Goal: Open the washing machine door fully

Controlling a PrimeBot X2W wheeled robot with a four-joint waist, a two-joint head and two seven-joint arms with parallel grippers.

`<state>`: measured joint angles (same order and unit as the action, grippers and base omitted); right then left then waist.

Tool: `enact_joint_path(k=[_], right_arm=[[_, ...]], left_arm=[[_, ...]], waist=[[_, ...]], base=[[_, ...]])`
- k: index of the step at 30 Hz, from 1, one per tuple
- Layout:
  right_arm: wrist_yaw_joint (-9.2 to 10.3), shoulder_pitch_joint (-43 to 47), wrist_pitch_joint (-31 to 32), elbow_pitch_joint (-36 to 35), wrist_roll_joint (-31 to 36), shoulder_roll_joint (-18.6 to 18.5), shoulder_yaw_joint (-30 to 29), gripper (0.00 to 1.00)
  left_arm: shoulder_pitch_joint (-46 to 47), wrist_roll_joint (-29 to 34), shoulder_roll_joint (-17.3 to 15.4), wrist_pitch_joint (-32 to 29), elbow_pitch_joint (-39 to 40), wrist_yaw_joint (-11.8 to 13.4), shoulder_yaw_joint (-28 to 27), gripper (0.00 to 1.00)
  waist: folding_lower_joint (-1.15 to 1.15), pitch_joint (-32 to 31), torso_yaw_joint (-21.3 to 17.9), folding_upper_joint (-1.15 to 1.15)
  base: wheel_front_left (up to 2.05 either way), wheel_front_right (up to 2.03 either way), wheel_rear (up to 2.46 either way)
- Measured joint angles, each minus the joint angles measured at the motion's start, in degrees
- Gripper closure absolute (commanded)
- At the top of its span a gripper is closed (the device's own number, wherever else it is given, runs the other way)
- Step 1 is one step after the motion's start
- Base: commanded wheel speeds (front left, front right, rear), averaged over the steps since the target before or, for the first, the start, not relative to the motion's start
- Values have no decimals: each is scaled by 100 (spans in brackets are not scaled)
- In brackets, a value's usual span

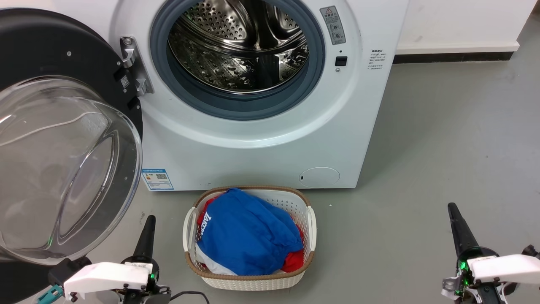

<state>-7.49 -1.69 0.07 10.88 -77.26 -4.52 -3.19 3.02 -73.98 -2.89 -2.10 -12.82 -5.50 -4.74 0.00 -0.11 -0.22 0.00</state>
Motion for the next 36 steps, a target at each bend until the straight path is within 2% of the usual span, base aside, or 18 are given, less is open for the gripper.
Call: enact_joint_path(k=[36], right_arm=[[0, -362, 450, 277, -1518, 11, -121, 100]], left_arm=[[270, -1672, -1, -406, -115, -182, -157, 100]], waist=[[0, 26, 20, 0]], base=[[0, 0, 0]])
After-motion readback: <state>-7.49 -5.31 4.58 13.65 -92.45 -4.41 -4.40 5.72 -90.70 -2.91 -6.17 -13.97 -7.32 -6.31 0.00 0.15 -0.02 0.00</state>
